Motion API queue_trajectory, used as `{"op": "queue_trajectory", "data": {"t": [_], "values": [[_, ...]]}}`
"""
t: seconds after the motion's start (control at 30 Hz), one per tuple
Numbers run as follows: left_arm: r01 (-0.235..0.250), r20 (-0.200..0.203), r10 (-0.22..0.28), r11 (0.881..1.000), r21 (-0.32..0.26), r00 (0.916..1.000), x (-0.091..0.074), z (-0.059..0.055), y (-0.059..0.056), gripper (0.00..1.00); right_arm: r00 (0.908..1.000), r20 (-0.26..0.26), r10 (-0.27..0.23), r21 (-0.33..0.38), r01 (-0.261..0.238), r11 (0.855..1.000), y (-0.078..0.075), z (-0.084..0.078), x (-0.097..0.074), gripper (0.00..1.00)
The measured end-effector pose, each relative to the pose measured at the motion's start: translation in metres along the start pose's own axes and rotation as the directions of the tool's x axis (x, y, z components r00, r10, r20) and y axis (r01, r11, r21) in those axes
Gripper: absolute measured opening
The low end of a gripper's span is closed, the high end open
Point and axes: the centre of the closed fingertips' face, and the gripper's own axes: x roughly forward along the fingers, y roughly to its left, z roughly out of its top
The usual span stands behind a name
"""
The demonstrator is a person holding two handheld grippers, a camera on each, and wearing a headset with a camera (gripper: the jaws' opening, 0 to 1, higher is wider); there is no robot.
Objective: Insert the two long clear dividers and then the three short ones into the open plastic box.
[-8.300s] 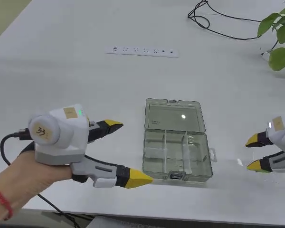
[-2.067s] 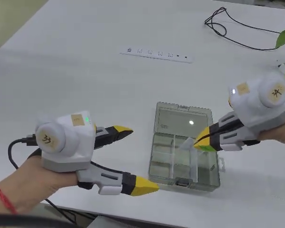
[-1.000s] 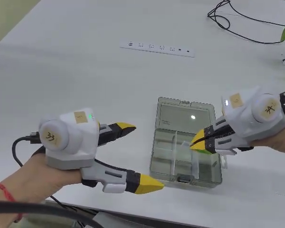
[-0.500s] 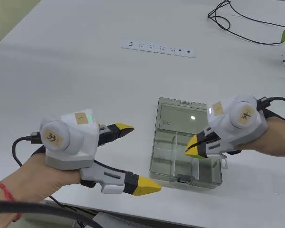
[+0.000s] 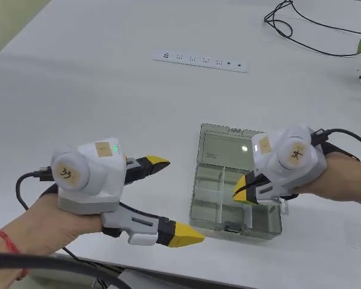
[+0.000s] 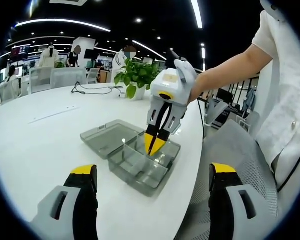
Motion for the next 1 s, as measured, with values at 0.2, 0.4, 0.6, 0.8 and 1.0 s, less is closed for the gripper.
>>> {"op": "queue_trajectory", "data": {"t": [0.2, 0.4, 0.6, 0.8, 1.0], "values": [[0.0, -0.001, 0.0, 1.0, 0.002, 1.0, 0.0, 0.0, 0.0, 0.95, 1.0, -0.007, -0.002, -0.005, 0.002, 1.0, 0.0, -0.001, 0.002, 0.02], [0.0, -0.006, 0.0, 1.0, 0.003, 1.0, 0.0, -0.001, 0.0, 0.95, 0.9999, -0.009, -0.007, 0.003, 0.007, 1.0, 0.0, -0.001, 0.002, 0.03], [-0.001, -0.018, 0.001, 1.0, 0.007, 0.9998, -0.001, -0.003, -0.001, 0.95, 0.9996, 0.025, -0.015, 0.051, 0.014, 0.999, -0.002, 0.002, -0.005, 0.07], [-0.004, -0.031, 0.005, 1.0, 0.016, 0.9995, -0.001, -0.005, 0.0, 0.95, 0.9963, 0.075, -0.042, 0.1, 0.035, 0.994, -0.007, 0.007, -0.022, 0.12], [-0.007, -0.03, 0.007, 1.0, 0.018, 0.9995, -0.002, -0.004, 0.0, 0.95, 0.9877, 0.132, -0.083, 0.156, 0.062, 0.986, -0.012, 0.01, -0.047, 0.2]]}}
